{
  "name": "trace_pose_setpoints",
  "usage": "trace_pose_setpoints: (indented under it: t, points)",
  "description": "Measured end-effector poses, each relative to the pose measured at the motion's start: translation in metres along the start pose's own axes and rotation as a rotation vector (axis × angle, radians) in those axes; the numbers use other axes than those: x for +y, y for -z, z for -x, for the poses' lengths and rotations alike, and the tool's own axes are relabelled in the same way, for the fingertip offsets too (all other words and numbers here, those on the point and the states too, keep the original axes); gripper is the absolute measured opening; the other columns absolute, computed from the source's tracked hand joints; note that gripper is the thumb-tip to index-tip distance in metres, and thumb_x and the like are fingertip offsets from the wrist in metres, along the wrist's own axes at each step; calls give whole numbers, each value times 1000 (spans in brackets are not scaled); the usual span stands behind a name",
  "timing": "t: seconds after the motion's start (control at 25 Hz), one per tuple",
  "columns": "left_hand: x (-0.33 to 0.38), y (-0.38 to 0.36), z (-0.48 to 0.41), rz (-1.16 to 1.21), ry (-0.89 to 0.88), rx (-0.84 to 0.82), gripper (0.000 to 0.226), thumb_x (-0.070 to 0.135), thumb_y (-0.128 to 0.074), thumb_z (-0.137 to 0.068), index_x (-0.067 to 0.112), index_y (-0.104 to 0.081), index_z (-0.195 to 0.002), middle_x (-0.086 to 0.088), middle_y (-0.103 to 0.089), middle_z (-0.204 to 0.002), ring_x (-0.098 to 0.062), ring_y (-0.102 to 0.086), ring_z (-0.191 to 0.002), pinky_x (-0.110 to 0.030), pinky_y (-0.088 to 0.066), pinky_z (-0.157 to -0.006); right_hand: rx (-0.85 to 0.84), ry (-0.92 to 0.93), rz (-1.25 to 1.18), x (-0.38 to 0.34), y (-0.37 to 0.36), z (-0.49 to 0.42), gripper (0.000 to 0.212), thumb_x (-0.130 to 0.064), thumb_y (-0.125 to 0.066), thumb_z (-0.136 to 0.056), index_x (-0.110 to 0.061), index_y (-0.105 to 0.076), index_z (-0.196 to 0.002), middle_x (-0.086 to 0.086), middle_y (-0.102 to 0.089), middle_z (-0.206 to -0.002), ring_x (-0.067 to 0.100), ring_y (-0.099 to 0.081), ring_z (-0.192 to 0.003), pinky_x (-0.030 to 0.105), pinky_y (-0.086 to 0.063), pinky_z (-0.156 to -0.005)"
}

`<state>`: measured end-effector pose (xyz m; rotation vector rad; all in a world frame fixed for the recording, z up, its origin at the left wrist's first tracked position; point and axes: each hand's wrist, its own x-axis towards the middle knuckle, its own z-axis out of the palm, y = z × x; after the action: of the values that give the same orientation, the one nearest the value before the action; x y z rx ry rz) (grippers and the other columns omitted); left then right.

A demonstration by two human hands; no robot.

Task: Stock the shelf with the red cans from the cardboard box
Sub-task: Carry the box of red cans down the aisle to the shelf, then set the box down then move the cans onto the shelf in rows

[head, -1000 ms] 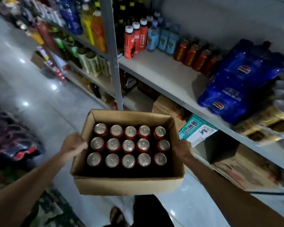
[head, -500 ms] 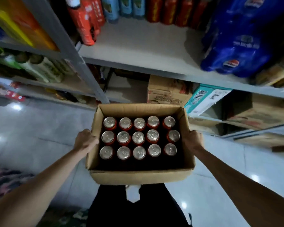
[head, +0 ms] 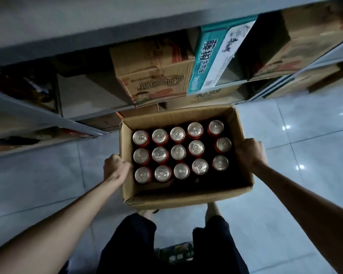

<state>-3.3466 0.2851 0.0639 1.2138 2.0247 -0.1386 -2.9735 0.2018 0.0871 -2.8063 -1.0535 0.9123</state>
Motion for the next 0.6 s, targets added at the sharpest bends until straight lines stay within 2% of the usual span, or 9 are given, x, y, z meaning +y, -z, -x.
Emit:
trace_pose_setpoints:
  t: [0.08, 0.24, 0.4, 0.6]
  points:
    - [2, -42, -17, 0, 21, 19, 27, 13, -73, -74, 9, -48, -65, -18, -62, -83, -35, -64, -84, -36, -50, -68, -15, -13, -14, 26, -26, -32, 18, -8, -54, -85, 6, -65, -85, 33, -63, -87, 43, -57, -77, 35, -37, -59]
    - [1, -146, -70, -40, 61, 21, 23, 14, -76, -72, -3, -62, -79, -22, -68, -86, -38, -67, -84, -40, -54, -71, -60, 13, -6, 80, -99, -118, 12, -7, -57, -84, 0, -60, -75, 30, -62, -82, 35, -48, -65, 32, -31, -56]
    - [-12, -235, -134, -7, 115, 7, 29, 17, -76, -71, -5, -64, -86, -24, -69, -90, -38, -67, -85, -39, -55, -69, -37, 51, 10, 114, -174, -196, 13, -7, -57, -83, 4, -63, -80, 32, -63, -84, 46, -58, -80, 34, -33, -58]
    - [-13, -332, -223, 43, 122, 36, 27, 18, -78, -71, -3, -65, -83, -23, -70, -91, -35, -67, -82, -34, -49, -65, -29, 59, -13, 138, -265, -293, 15, -9, -57, -83, 4, -65, -82, 33, -63, -86, 47, -59, -81, 35, -34, -58]
